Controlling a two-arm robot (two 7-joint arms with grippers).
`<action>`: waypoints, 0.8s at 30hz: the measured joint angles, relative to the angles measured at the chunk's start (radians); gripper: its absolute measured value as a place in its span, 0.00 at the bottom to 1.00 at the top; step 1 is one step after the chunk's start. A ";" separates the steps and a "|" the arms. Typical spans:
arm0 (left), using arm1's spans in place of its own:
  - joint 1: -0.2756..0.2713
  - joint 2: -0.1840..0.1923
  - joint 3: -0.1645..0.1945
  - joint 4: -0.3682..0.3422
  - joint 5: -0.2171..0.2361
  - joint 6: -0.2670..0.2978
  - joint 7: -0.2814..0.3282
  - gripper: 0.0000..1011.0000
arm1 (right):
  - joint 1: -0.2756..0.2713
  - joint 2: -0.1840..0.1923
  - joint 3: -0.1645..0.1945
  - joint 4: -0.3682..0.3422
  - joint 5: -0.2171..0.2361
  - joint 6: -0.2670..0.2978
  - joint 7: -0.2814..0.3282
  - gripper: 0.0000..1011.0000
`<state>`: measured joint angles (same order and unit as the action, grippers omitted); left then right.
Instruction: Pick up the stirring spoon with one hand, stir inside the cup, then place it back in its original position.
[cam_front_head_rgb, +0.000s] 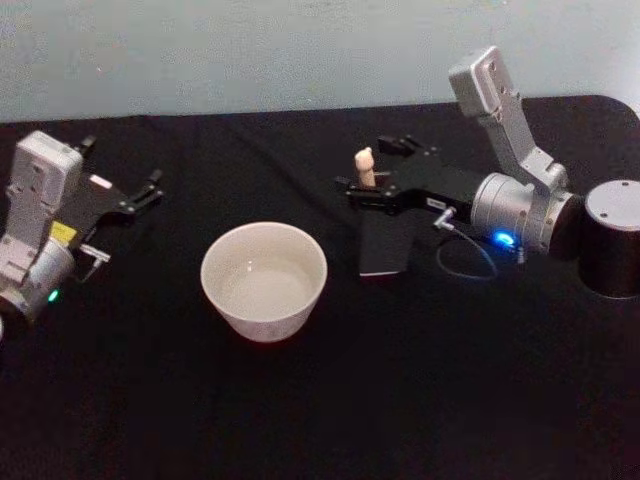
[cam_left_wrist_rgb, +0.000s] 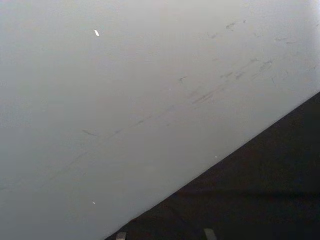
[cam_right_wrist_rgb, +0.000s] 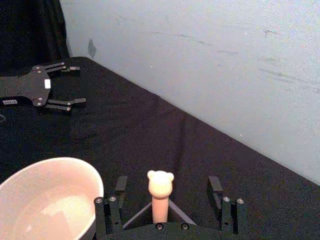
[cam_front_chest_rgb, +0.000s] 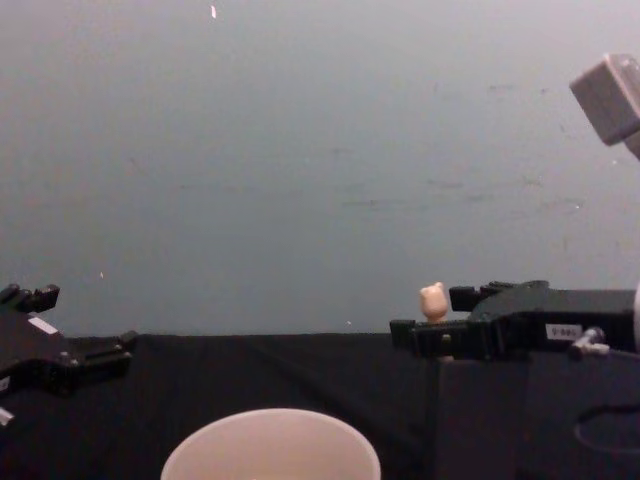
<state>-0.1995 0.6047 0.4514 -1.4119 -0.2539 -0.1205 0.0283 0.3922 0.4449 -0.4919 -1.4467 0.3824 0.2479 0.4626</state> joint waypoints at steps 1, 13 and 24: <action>0.000 0.000 0.000 0.000 0.000 0.000 0.000 0.99 | 0.000 0.000 0.000 0.000 -0.001 0.000 0.000 0.99; 0.000 0.000 0.000 0.000 0.000 0.000 0.000 0.99 | -0.001 0.000 0.001 -0.002 -0.001 -0.001 -0.001 0.94; 0.000 0.000 0.000 0.000 0.000 0.000 0.000 0.99 | -0.002 0.001 0.001 -0.002 0.000 -0.001 -0.001 0.66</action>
<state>-0.1995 0.6047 0.4514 -1.4119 -0.2539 -0.1205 0.0283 0.3907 0.4458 -0.4912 -1.4488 0.3821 0.2467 0.4614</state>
